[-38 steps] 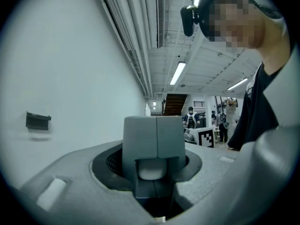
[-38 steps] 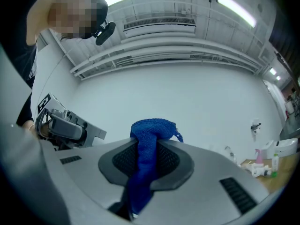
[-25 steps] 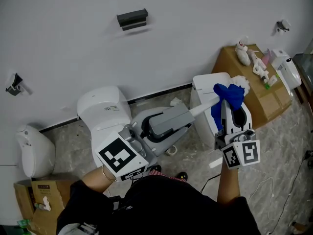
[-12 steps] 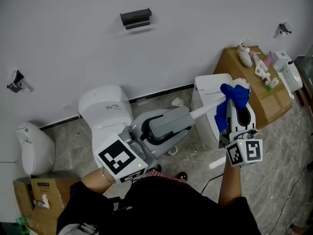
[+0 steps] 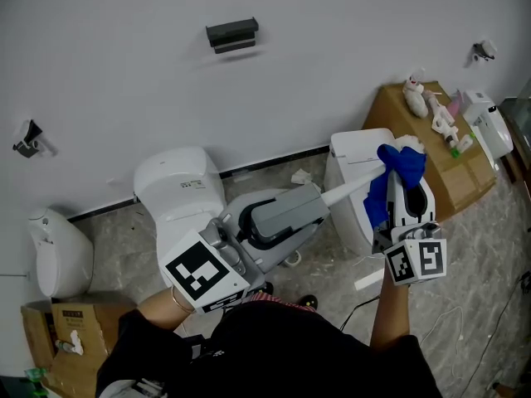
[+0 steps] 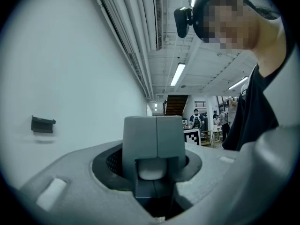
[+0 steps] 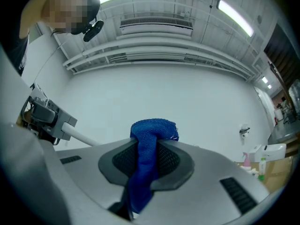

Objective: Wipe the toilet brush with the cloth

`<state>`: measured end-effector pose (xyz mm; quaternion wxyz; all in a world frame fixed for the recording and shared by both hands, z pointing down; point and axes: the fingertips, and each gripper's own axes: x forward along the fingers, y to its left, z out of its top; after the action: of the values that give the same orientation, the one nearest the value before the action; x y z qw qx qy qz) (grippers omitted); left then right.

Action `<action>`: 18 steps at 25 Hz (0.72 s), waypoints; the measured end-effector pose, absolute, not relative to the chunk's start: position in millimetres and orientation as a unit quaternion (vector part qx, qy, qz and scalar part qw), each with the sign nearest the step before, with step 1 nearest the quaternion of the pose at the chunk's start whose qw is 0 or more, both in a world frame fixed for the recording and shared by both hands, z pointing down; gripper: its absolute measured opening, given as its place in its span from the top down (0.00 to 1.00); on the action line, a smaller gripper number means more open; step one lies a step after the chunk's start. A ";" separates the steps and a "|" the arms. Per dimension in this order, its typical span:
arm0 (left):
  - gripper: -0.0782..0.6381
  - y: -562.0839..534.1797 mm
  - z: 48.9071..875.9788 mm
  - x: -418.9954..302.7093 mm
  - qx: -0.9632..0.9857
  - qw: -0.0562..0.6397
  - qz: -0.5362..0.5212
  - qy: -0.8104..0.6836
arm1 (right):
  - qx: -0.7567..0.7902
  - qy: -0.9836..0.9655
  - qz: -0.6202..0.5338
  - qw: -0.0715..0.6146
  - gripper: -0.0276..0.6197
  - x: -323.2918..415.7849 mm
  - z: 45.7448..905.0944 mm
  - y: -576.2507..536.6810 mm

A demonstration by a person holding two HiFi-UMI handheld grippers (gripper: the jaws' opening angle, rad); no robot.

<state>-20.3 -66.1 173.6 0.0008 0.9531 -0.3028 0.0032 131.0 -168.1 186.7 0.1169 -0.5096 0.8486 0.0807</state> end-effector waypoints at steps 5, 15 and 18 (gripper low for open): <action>0.65 -68.3 166.6 -23.6 0.950 -0.016 -0.002 -0.311 | -0.499 0.851 0.086 0.140 0.85 132.0 169.0 -153.3; 0.65 -82.0 157.7 -24.4 0.944 -0.027 -0.010 -0.329 | -0.421 0.889 0.118 0.138 0.85 99.2 181.4 -120.8; 0.65 -82.2 154.9 -22.9 0.944 -0.030 -0.017 -0.327 | -0.416 0.894 0.114 0.124 0.85 84.8 194.9 -118.7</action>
<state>-22.9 -82.2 154.9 -0.0299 0.9444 -0.3268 -0.0170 84.8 -118.7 194.9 0.1237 -0.4161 0.8936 0.1139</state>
